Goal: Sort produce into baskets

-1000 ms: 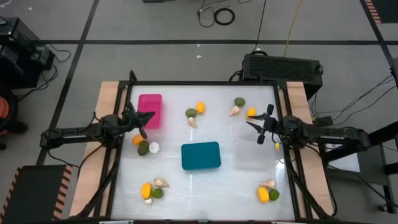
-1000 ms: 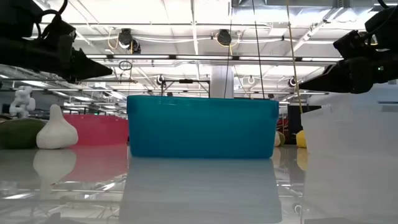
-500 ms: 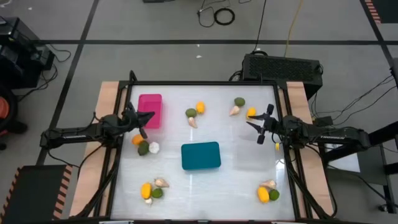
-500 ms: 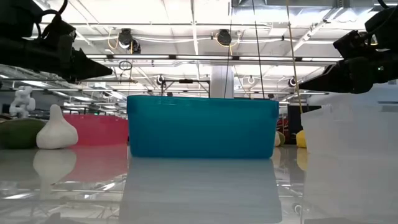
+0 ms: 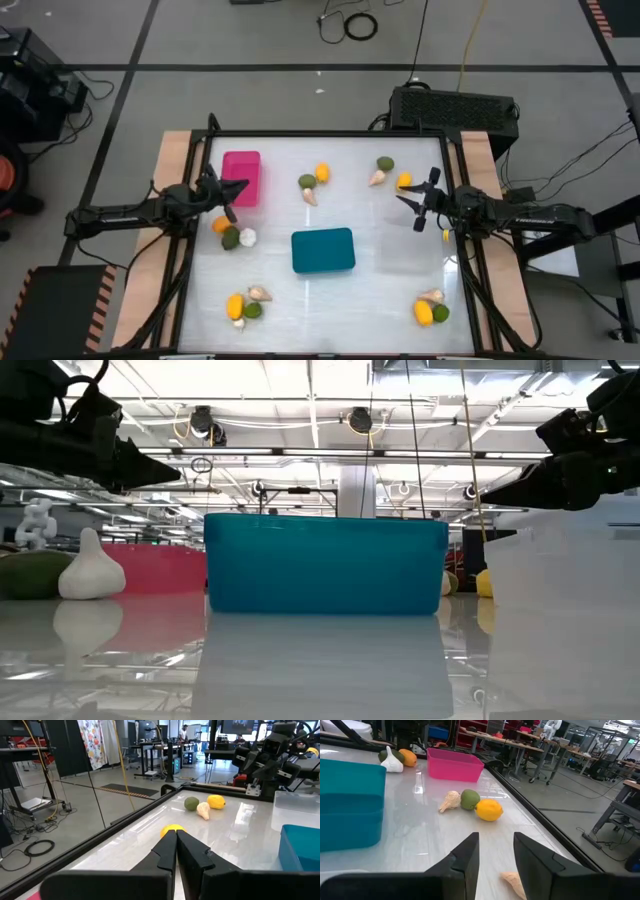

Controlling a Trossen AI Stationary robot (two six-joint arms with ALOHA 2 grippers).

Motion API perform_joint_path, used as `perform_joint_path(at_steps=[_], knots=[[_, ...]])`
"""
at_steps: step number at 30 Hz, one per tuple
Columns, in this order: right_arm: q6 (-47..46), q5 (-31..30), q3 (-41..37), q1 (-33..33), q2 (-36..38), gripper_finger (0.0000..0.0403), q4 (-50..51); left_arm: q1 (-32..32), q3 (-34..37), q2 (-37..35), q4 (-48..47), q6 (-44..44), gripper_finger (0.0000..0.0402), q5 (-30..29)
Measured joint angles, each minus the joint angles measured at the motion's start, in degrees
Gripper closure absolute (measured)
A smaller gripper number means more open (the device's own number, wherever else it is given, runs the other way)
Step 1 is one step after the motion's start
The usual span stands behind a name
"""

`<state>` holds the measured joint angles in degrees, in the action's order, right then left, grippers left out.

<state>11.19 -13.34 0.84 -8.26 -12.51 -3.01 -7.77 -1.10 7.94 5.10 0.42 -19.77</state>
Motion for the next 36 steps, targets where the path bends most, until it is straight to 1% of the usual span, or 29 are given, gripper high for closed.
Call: perform_joint_path(at_steps=[34,36], knots=[[-0.01,-0.01,0.00,-0.01,0.01,0.0289,-0.01,0.00,-0.02,0.02,-0.02,-0.02,0.0385,-0.02],[-1.89,0.02,-0.01,0.01,0.00,0.0289,-0.24,0.02,0.00,0.00,0.00,0.00,0.0385,0.00]])
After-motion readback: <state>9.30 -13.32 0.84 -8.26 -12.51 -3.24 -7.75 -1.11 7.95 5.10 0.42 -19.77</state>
